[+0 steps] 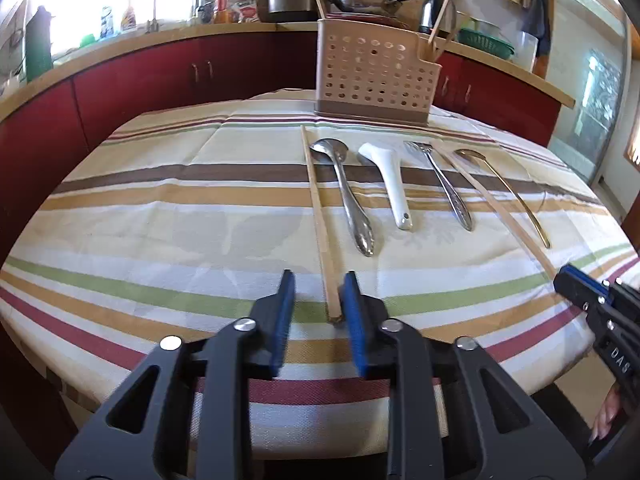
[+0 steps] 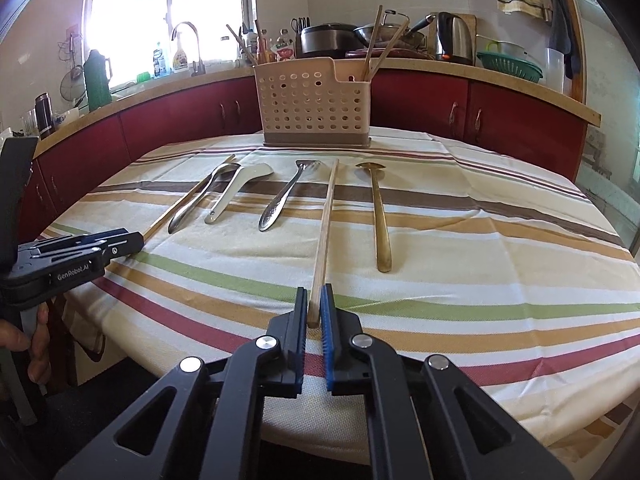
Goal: Organize utensils
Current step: 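Close the right tool on a chopstick while the left tool closes on another, then lift the left tool's chopstick to the caddy while the right tool carries its chopstick there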
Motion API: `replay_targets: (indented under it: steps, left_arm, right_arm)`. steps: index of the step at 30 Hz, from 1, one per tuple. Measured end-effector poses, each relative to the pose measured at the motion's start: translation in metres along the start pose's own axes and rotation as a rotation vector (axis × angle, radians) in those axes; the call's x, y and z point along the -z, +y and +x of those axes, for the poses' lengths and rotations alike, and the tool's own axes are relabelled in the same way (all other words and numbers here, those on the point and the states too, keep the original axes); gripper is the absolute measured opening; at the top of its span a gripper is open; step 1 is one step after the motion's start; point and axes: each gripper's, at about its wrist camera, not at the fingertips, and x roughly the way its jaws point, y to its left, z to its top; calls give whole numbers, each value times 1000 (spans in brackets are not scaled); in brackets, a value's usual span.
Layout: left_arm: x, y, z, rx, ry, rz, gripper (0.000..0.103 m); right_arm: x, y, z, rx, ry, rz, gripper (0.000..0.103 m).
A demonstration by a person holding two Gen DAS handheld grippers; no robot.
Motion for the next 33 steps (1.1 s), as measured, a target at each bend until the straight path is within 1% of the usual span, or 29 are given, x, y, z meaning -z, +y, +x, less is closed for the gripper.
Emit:
replay_targets:
  steps: [1, 2, 3, 8, 13, 16, 21, 26, 33]
  left_arm:
    - [0, -1, 0, 2, 0, 7, 13]
    - [0, -1, 0, 7, 2, 9, 9]
    - [0, 0, -1, 10, 4, 7, 7]
    - [-2, 5, -8, 14, 4, 3, 7]
    - [-11, 12, -24, -5, -40, 7, 6]
    - [-20, 15, -38, -10, -79, 8, 6]
    - [-38, 19, -60, -4, -133, 10, 6]
    - [-55, 23, -77, 15, -167, 5, 6]
    - [-83, 30, -92, 51, -200, -3, 6]
  right_arm:
    - [0, 0, -1, 1, -3, 1, 7]
    - [-1, 0, -1, 2, -5, 1, 7]
    - [-1, 0, -2, 2, -8, 2, 7]
    - [-6, -1, -10, 9, -37, 6, 7]
    - [-15, 0, -21, 19, -83, 0, 7]
    - [-23, 2, -29, 31, -117, -8, 7]
    - [-41, -1, -44, 39, -179, 3, 6]
    - [-64, -6, -58, 37, -239, 13, 6]
    - [-98, -11, -61, 26, -301, 8, 6]
